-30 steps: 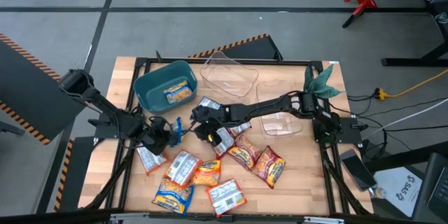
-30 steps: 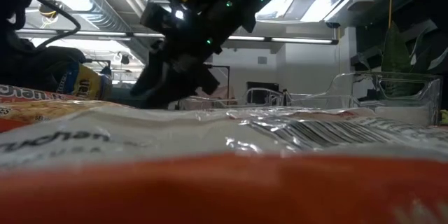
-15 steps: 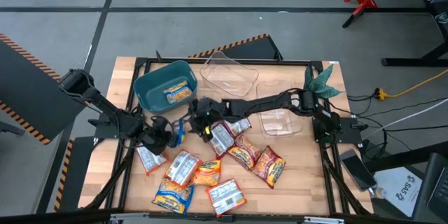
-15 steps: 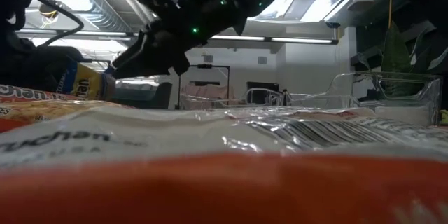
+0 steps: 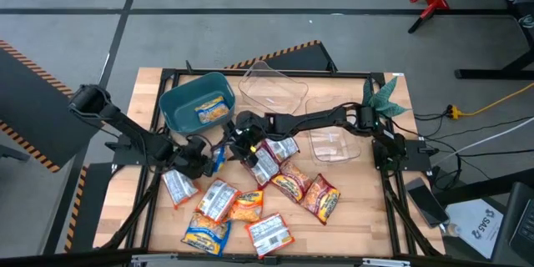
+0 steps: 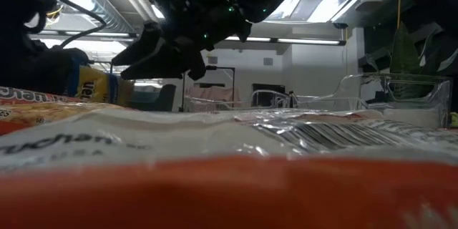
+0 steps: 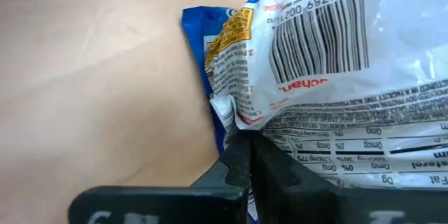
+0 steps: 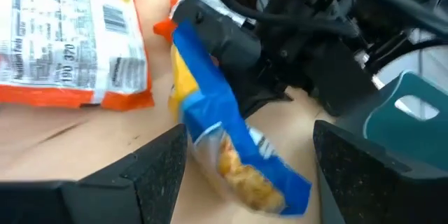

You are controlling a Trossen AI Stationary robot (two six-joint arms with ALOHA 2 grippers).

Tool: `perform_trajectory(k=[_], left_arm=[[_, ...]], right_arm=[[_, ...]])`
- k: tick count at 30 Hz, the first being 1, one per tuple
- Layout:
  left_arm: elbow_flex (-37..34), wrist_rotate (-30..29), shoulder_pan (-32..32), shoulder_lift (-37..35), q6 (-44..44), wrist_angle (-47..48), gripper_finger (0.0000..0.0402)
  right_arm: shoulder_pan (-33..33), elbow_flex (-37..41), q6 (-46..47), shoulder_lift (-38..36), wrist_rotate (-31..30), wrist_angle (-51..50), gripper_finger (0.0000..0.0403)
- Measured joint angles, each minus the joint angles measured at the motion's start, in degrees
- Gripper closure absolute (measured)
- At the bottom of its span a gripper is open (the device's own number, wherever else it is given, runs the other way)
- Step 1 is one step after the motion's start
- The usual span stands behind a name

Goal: Sort Maruchan noodles
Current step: Put the blue noodle pack into the blue bin

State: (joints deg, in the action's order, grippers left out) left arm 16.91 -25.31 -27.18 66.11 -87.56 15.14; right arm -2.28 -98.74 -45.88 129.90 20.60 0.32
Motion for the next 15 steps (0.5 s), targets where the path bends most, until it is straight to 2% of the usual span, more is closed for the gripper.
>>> perform_trajectory(k=[12,15], left_arm=[[0.0,2.5,4.1,0.0,6.8,-2.2,0.0402],[0.0,3.0,4.8,-0.1,7.2,-2.5,0.0402]], right_arm=[[0.1,0.0,-2.6,3.3,-2.0,-0.1,0.0111],[0.1,-0.1,-2.6,3.6,-4.1,-0.2,0.0118]])
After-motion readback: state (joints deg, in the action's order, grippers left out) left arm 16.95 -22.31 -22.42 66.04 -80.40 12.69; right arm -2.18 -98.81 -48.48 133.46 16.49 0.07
